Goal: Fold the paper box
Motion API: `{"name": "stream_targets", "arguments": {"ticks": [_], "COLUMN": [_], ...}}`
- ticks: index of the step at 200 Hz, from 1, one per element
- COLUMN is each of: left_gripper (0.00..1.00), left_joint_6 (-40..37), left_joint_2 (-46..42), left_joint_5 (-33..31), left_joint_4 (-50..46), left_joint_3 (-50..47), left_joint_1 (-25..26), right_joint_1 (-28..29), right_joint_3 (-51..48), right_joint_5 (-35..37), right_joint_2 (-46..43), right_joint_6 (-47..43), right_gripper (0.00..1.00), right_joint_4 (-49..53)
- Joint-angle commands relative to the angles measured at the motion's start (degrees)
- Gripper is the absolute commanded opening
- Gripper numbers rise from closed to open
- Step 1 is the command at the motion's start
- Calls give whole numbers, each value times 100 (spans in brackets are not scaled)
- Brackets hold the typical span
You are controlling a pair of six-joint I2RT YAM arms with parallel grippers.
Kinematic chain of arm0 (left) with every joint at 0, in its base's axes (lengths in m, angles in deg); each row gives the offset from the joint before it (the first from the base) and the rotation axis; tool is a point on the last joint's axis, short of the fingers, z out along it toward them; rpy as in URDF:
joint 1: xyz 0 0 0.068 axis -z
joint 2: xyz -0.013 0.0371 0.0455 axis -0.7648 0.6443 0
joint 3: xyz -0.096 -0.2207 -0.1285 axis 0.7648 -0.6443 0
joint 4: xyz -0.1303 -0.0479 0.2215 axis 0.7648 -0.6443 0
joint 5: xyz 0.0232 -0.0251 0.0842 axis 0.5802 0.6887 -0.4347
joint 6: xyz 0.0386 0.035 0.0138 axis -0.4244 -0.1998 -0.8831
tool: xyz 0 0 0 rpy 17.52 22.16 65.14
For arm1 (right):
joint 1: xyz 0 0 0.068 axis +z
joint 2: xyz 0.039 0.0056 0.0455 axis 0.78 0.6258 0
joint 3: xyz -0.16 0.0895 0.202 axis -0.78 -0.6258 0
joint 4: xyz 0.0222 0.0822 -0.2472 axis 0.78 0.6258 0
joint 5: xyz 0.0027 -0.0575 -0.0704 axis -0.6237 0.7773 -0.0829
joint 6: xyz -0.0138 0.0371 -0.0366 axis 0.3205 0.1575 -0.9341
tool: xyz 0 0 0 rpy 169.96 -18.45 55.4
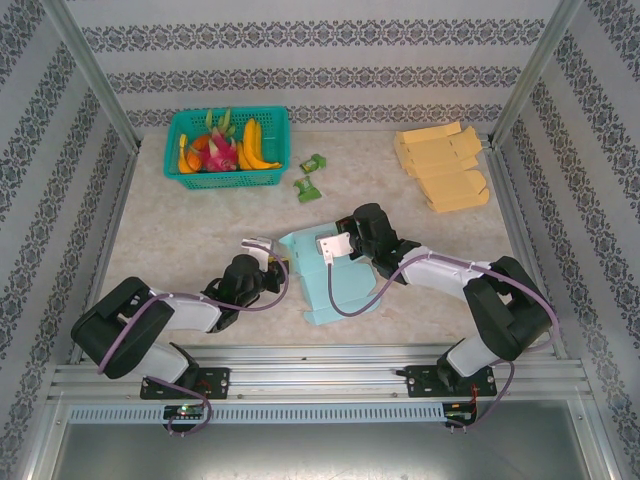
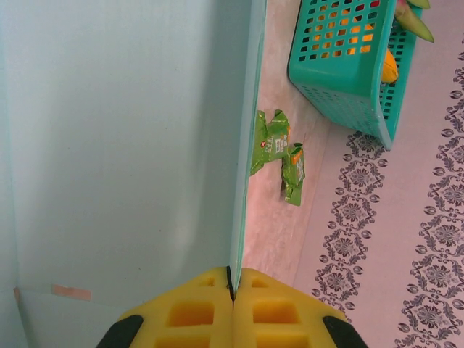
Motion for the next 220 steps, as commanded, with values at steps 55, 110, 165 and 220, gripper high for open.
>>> {"name": "stream_targets", "arguments": {"ticks": [55, 110, 165, 220], "left_gripper": [31, 28, 28, 28], "left_joint_6": [308, 370, 438, 471], "left_joint_2": [106, 352, 498, 633], "left_joint_5": [477, 436, 303, 272], "left_joint_4": [464, 444, 497, 595], "left_joint_3": [152, 368, 461, 587], "left_joint_1": [-31, 39, 74, 222], "right_joint_1": [22, 125, 372, 697], "right_joint_3": [-64, -150, -316, -479], "right_joint_5": [79, 118, 447, 785], "right_joint_2": [-30, -128, -318, -301], "right_joint_6": [84, 27, -219, -108], "right_gripper": [0, 0, 0, 0], "right_joint_4": [38, -37, -104, -292]}}
